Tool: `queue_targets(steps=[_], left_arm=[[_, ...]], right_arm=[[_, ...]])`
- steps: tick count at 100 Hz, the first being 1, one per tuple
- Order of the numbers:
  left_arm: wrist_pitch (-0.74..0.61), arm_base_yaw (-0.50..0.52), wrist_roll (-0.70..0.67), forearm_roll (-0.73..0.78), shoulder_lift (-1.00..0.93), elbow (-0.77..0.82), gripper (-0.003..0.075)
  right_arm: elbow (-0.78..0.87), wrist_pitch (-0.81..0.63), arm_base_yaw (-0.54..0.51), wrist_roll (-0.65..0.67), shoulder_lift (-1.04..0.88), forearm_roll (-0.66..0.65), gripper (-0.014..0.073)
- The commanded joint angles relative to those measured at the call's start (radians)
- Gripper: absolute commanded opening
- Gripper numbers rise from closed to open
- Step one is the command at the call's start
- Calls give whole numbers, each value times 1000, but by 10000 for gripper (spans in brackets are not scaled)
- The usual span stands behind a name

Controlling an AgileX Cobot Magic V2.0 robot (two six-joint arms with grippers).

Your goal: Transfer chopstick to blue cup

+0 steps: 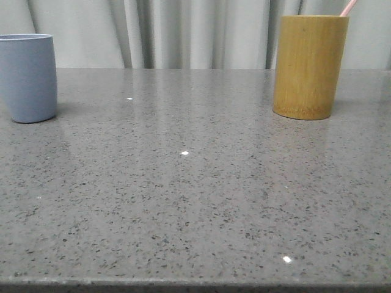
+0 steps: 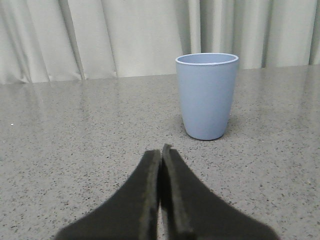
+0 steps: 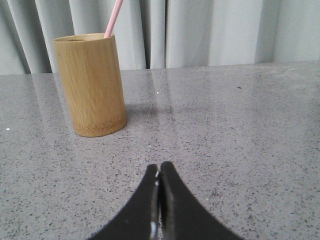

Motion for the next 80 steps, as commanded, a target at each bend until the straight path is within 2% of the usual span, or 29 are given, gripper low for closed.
queue_targets(steps=[1,58,73,80], left_arm=[[-83,1,-4,1,-34,7,-19],[-83,1,-4,1,-34,7,-19],[-110,1,-4,1,-34,7,-19],[-165,1,-6,-65,-34,2,-19]], right_arm=[[-1,-82,-6,-9,-19,-3,-68],[-1,-82,-6,-9,-19,-3,-68],[-2,-185,-6,-9,-19,-3,-68],[-13,-191,-6,-9,-19,-3,-68]])
